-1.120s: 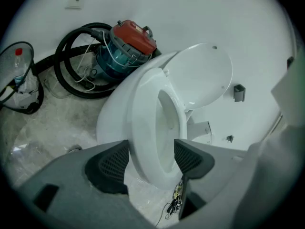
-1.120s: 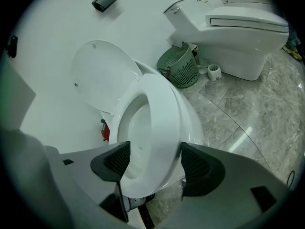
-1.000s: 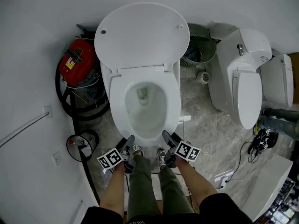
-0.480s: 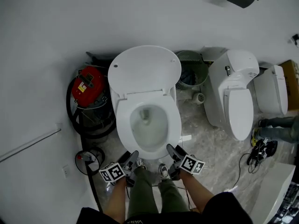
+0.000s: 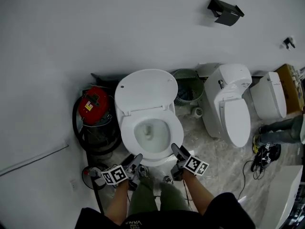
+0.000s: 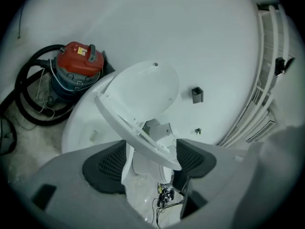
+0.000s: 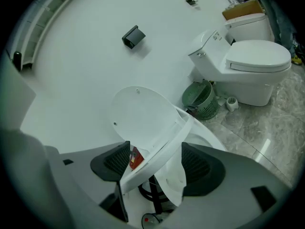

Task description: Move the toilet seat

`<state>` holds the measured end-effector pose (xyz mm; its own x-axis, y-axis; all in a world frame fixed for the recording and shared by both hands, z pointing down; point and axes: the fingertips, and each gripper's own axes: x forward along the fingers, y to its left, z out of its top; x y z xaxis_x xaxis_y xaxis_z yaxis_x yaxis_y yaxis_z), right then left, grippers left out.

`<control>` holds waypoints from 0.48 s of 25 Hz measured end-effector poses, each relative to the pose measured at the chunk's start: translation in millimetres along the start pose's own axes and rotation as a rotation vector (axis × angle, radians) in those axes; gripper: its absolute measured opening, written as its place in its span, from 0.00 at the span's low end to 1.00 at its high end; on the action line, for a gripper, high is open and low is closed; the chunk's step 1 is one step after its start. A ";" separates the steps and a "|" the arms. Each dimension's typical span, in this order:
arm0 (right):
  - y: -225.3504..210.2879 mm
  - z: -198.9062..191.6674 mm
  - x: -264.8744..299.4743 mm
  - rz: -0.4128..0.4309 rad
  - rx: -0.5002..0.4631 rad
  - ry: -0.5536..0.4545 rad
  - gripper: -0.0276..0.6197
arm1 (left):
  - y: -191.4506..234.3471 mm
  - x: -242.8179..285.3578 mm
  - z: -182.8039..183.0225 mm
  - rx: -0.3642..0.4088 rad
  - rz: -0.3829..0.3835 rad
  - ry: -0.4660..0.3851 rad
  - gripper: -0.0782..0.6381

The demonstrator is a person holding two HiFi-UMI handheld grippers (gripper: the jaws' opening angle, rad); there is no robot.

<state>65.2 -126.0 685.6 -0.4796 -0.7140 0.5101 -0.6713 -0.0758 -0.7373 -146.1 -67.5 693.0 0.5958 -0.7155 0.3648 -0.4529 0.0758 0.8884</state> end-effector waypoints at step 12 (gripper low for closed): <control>45.8 51.4 13.8 0.126 0.026 -0.035 0.52 | -44.4 8.1 55.8 0.047 -0.055 -0.084 0.57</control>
<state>56.8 -175.1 636.1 -0.5391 -0.7429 0.3968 -0.5915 -0.0015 -0.8063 -158.2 -115.3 641.0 0.5637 -0.7737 0.2893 -0.4529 0.0034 0.8915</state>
